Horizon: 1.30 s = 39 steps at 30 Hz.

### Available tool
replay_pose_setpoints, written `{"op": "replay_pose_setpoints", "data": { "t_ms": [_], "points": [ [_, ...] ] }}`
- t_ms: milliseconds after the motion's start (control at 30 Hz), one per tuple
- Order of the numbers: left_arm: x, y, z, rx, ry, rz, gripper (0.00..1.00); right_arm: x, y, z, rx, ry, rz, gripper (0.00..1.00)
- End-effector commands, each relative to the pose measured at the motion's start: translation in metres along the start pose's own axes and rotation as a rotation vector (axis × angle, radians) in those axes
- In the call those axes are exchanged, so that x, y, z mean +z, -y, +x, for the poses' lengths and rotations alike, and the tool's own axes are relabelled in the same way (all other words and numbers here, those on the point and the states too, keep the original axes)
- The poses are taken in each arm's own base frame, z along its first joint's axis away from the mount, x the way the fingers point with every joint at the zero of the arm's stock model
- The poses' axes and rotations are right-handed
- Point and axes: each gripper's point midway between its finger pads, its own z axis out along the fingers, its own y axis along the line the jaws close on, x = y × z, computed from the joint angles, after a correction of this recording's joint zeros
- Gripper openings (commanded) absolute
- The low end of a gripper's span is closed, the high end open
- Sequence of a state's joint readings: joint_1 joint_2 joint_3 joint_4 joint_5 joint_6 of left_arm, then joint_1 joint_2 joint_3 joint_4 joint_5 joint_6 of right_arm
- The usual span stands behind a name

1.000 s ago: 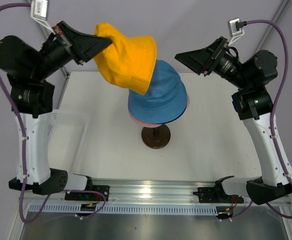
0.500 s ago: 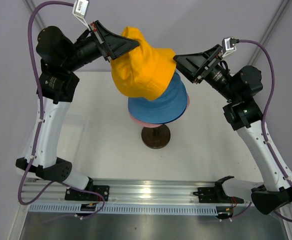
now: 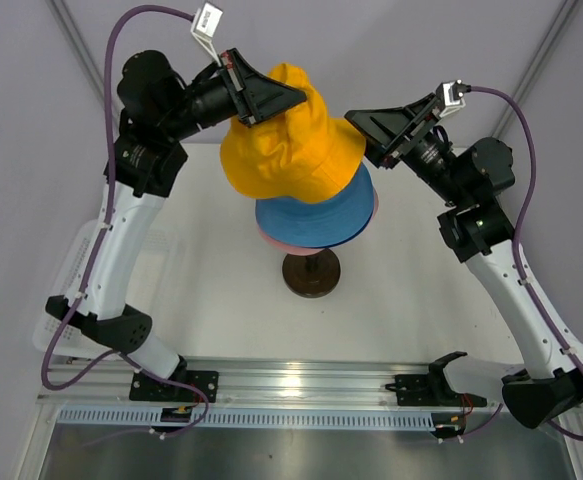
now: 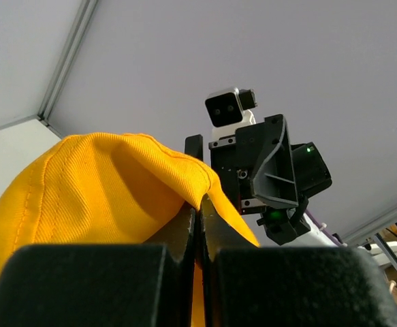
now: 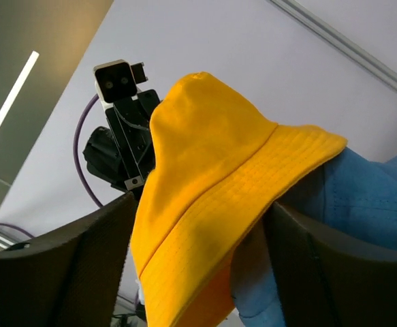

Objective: Stack the hats

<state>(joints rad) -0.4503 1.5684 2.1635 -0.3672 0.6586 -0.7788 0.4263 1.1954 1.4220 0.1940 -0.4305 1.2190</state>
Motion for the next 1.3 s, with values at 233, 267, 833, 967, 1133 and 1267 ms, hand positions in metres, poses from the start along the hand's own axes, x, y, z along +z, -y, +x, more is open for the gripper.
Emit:
{"op": "replay_pose_setpoints", "data": {
  "t_ms": [233, 267, 833, 967, 1133, 1267],
  "points": [
    [0.006, 0.001, 0.020, 0.058, -0.021, -0.014, 0.01, -0.009, 0.006, -0.010, -0.066, 0.071, 0.077, 0.00],
    [0.002, -0.002, 0.020, 0.072, -0.011, -0.040, 0.01, -0.012, 0.005, -0.011, -0.081, 0.084, 0.090, 0.00],
    [-0.139, -0.046, 0.013, 0.116, 0.346, -0.524, 0.89, -0.063, 0.069, 0.004, -0.105, 0.126, 0.350, 0.00],
    [-0.155, -0.093, 0.059, -0.113, 0.389, -0.601, 0.86, -0.065, 0.088, 0.018, -0.061, 0.089, 0.357, 0.00],
    [-0.149, -0.082, 0.071, -0.259, 0.430, -0.426, 0.82, -0.072, 0.086, 0.021, -0.055, 0.101, 0.338, 0.00],
    [-0.131, -0.062, 0.063, -0.277, 0.402, -0.293, 0.81, -0.081, 0.081, 0.017, -0.085, 0.126, 0.349, 0.01]
  ]
}}
